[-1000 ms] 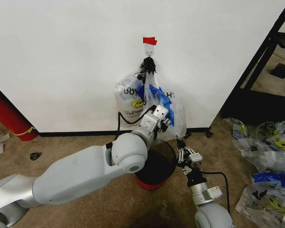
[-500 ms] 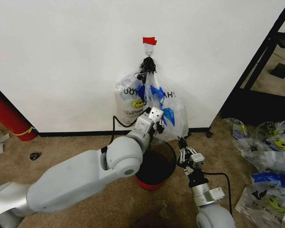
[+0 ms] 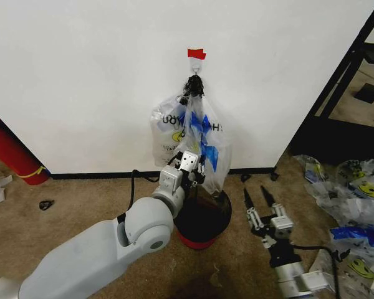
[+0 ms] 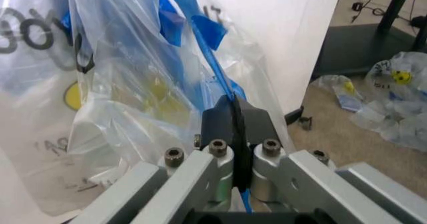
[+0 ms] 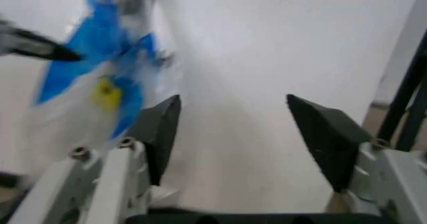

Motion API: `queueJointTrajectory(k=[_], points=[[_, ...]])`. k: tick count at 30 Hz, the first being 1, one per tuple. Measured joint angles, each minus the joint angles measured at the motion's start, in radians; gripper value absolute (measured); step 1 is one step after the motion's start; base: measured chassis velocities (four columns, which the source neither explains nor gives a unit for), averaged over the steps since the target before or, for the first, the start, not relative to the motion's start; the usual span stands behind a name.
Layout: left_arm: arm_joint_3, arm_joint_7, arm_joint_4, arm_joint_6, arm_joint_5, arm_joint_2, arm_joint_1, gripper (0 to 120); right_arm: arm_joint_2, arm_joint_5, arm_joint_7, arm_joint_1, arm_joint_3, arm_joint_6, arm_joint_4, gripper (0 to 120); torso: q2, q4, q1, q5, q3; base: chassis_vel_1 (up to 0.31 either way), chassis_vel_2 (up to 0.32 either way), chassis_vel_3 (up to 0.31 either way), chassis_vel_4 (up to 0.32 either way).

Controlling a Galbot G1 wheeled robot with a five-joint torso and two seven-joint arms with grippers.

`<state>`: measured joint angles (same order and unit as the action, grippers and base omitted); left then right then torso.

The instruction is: Pick up the garbage bag from the wall and place it over the trash bin.

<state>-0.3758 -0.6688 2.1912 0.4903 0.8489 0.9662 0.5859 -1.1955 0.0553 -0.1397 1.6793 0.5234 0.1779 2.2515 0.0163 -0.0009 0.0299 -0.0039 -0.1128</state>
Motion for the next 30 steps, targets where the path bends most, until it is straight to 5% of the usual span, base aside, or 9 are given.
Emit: queueJointTrajectory(k=[9, 16, 30], points=[[-0.018, 0.001, -0.002, 0.0, 0.002, 0.01, -0.018, 0, 0.226, 0.087, 0.024, -0.232, -0.046, -0.018, -0.139, 94, 0.0, 0.0, 0.0, 0.0002, 0.0, 0.0, 0.0, 0.0, 0.0], [-0.027, -0.003, -0.018, 0.002, 0.003, 0.026, -0.028, 0, 0.368, 0.071, 0.099, -0.537, -0.291, -0.025, -0.291, 100, 0.0, 0.0001, 0.0, 0.0, 0.0, 0.0, 0.0, 0.0, 0.0], [-0.003, -0.003, -0.007, 0.002, 0.004, 0.018, -0.011, 0, 0.373, -0.062, 0.132, -0.75, -0.506, -0.026, -0.454, 89, 0.0, -0.0003, 0.0, -0.0003, 0.0, 0.0, 0.0, 0.0, 0.0]])
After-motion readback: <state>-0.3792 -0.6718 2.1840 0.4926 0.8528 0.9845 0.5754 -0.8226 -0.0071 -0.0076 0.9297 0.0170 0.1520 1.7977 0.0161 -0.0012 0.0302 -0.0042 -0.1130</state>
